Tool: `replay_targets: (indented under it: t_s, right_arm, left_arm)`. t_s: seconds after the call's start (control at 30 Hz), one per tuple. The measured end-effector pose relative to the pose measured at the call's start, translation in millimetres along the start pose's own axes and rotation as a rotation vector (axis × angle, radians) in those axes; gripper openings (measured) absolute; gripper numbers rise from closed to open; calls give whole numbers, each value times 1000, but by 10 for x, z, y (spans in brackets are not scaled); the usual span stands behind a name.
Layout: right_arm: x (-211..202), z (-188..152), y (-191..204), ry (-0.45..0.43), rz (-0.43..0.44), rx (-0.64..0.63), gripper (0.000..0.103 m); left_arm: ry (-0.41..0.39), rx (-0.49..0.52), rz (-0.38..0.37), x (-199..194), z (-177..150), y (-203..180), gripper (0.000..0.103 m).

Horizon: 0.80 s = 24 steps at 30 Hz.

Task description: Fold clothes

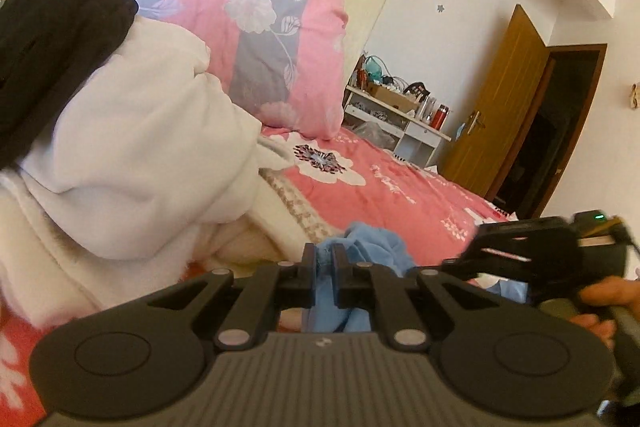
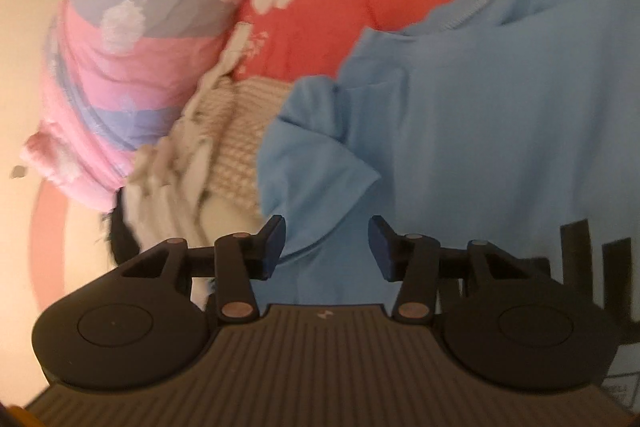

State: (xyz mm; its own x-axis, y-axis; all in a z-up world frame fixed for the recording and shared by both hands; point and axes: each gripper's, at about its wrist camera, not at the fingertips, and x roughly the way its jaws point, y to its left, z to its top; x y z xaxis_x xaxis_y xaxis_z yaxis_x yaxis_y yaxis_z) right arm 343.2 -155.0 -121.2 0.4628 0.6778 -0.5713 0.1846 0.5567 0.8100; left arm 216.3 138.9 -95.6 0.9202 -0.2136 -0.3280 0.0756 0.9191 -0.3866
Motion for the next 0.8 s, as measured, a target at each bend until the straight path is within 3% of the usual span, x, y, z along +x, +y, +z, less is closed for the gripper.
replay_targets:
  t_s: [0.1,0.13,0.17,0.3,0.4,0.57,0.8]
  right_arm:
    - [176,37,-2,-3,16,35,40]
    - [194,38,13,-27,27,30,17]
    - [185,33,49,-55,35,8,2]
    - [12,-26,339,-217,41,-164,1]
    - [26,-18,670,-272,36,-308,1]
    - [271,32,1188,-282,60,-511,1]
    - [740,-31,1619,-234,78,-674,0]
  left_arm:
    - [-19,-13,5,-57,-3,23,8]
    - [-21,-20,10,-67,-2,36,8]
    - [-22,-28,13,-70,1,53,8]
    - [-19,-71,25,-79,11,114,8]
    - [-27,-95,48,-104,3,133,8]
    - [-59,-162,102,-196,13,218,8]
    - [-101,-265,176,-299,99,402,8]
